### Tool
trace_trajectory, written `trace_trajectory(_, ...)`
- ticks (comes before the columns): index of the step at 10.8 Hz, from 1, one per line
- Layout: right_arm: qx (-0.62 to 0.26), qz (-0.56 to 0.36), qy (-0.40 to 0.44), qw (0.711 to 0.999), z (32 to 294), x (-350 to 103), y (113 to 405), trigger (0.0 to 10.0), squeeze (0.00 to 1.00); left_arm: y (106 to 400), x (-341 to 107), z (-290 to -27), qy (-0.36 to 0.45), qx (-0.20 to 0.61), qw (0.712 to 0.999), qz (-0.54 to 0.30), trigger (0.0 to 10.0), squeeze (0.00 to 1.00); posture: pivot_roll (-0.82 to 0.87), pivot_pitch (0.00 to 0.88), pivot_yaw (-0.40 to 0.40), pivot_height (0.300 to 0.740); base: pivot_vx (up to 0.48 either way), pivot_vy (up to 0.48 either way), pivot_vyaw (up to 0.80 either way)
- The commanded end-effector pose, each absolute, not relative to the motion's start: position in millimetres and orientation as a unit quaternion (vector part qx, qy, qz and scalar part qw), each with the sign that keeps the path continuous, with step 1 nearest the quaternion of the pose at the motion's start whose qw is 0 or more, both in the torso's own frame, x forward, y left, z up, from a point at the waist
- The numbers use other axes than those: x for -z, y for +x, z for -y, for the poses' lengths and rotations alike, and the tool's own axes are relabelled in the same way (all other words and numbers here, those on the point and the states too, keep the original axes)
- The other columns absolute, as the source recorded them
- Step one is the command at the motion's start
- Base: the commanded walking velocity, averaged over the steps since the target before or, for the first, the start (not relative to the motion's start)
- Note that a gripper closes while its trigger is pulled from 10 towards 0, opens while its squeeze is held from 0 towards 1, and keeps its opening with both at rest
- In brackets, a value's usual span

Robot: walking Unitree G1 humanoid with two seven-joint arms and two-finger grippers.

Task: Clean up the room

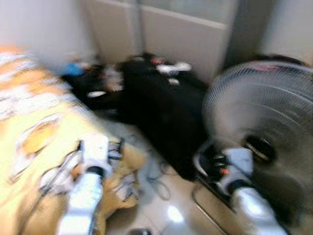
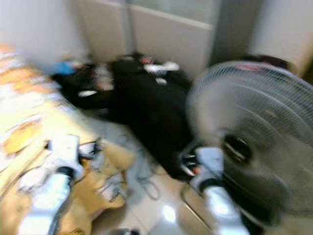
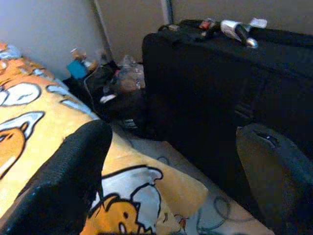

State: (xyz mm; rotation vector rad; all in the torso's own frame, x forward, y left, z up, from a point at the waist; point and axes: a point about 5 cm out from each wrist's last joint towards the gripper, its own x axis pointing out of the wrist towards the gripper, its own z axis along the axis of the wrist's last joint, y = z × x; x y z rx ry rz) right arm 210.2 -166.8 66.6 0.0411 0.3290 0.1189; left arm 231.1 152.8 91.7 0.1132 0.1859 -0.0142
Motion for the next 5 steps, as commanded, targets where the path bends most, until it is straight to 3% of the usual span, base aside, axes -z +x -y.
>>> trace_trajectory(1, -0.068, -0.142, 0.022, 0.987, 164, -80, 217, 10.0, 1.00, 235, -97, -154, 0.063, 0.004, 0.995, -0.082, 10.0, 0.00, -0.08, 0.000, 0.049, 0.740, 0.000, 0.000, 0.80)
trace_trajectory(2, -0.050, -0.144, 0.015, 0.988, 173, -81, 221, 10.0, 1.00, 240, -100, -151, 0.080, 0.027, 0.994, -0.073, 10.0, 0.00, -0.06, 0.000, 0.040, 0.740, 0.000, 0.000, 0.80)
trace_trajectory(5, -0.035, -0.162, 0.024, 0.986, 171, -73, 217, 10.0, 1.00, 240, -102, -167, 0.078, -0.016, 0.994, -0.072, 10.0, 0.00, -0.03, 0.000, 0.026, 0.740, 0.000, 0.326, 0.80)
